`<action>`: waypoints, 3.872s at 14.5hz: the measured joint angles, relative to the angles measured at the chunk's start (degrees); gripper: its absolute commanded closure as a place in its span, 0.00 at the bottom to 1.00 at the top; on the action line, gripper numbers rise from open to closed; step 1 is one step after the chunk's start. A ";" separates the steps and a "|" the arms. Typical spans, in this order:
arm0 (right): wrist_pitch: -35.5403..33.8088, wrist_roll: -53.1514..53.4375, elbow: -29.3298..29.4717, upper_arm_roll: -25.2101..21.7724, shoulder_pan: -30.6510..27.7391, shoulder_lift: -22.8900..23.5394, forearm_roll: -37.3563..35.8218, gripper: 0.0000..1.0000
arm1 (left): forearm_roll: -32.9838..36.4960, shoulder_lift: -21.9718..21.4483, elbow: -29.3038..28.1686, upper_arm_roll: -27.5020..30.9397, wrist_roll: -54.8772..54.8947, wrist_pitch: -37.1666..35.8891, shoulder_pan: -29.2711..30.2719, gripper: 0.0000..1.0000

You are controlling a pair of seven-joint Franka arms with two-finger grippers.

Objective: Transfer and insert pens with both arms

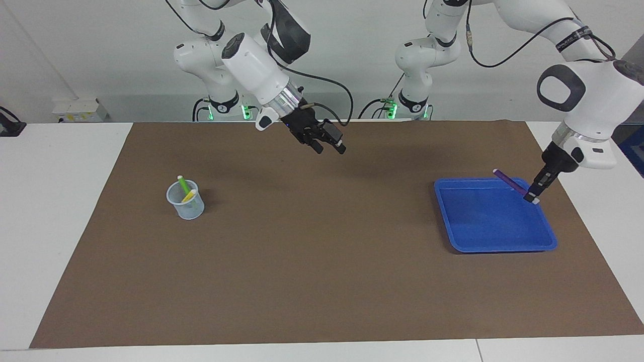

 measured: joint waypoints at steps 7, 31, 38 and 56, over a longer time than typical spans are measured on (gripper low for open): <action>0.53 0.00 0.00 0.00 0.00 0.01 0.00 0.00 | -1.84 -7.68 0.07 -0.10 -22.03 -3.43 -2.32 1.00; 6.14 1.70 4.08 0.06 1.92 0.23 8.42 0.00 | 12.23 -13.04 -2.70 -0.32 -78.10 -5.60 -26.86 1.00; 10.46 2.43 7.39 -0.06 3.17 2.67 8.81 0.00 | 12.88 -13.50 -2.78 -0.38 -80.56 -6.02 -28.73 1.00; 19.82 5.36 14.23 0.09 12.42 10.40 8.82 0.18 | 12.88 -13.78 -2.80 -0.65 -82.16 -6.02 -29.02 1.00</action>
